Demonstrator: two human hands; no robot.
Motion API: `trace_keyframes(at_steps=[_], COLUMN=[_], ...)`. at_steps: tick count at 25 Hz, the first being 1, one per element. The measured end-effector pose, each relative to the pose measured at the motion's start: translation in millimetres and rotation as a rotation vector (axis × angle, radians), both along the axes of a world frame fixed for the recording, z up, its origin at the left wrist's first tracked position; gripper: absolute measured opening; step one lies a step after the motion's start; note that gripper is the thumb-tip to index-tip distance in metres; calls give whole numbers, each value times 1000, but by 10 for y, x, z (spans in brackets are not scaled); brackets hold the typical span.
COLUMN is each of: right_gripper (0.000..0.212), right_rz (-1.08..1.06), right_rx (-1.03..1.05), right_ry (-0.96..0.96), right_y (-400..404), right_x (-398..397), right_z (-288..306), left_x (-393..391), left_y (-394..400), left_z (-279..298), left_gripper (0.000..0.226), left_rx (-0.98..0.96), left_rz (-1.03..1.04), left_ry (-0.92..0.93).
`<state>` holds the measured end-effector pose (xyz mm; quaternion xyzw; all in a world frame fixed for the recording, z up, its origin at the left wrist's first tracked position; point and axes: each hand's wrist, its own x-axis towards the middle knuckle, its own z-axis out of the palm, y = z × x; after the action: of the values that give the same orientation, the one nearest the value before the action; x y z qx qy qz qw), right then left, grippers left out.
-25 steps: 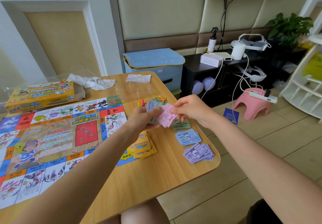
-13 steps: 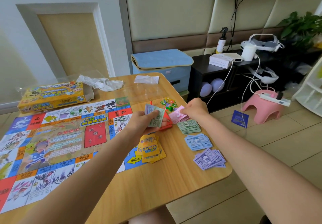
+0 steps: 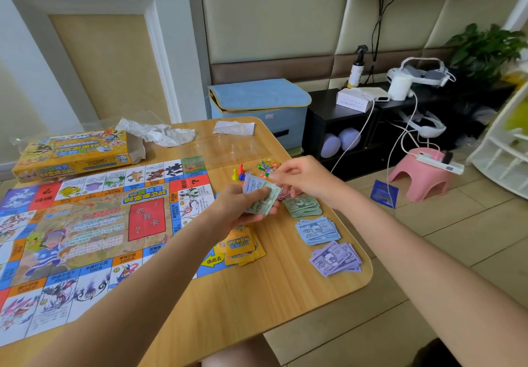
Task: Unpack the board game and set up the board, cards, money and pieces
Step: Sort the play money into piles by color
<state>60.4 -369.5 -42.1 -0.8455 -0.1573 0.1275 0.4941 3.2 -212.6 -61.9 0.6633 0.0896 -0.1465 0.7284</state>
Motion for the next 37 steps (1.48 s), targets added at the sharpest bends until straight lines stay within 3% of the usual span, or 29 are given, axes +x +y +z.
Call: trace_keyframes(at_steps=[4,8,10,13,15,17,20,23,29,34,37], right_gripper=[17,18,17,14,14,11,19,15,12,13,8], right_rz=[46,-361,-459,-405,-413,-414,-151,57,-127,-170,-198], right_rx=[-30,-33,-141,-419,-434,-303,35,18,-62,-364,-331], right_ry=[9,-41,-21,-66,-141,-217,-8,88,73,-107,-277], right_y=[-97,-289,-313,-312,-314,-297,-209,-256,-638,-716,-677], right_x=[-72,20,12,-39,-60,-84,-216,-329,-426,-477,-426], right_z=[50,-141,-326,-527,-479,-328,-51,38,-156,-398,-286], left_x=[-20,-56,-104,-152,-156,-157,-150,-164,-208,-248,-249], left_y=[-71,-38,-62,-94,-97,-102,-146,-213,-181,-319,-365], left_z=[17,48,55,35,26,22,34,59,12,-3,41], left_gripper=[24,20,21,24,23,17,10,10,15,12,20], left_rx=[-47,-41,30,151,204,243,254,284,240,212,19], left_rz=[21,56,-9,-61,-43,-43,-87,-164,-130,-249,-281], left_ry=[-30,-63,-59,-58,-54,-55,-73,-87,-30,69,156])
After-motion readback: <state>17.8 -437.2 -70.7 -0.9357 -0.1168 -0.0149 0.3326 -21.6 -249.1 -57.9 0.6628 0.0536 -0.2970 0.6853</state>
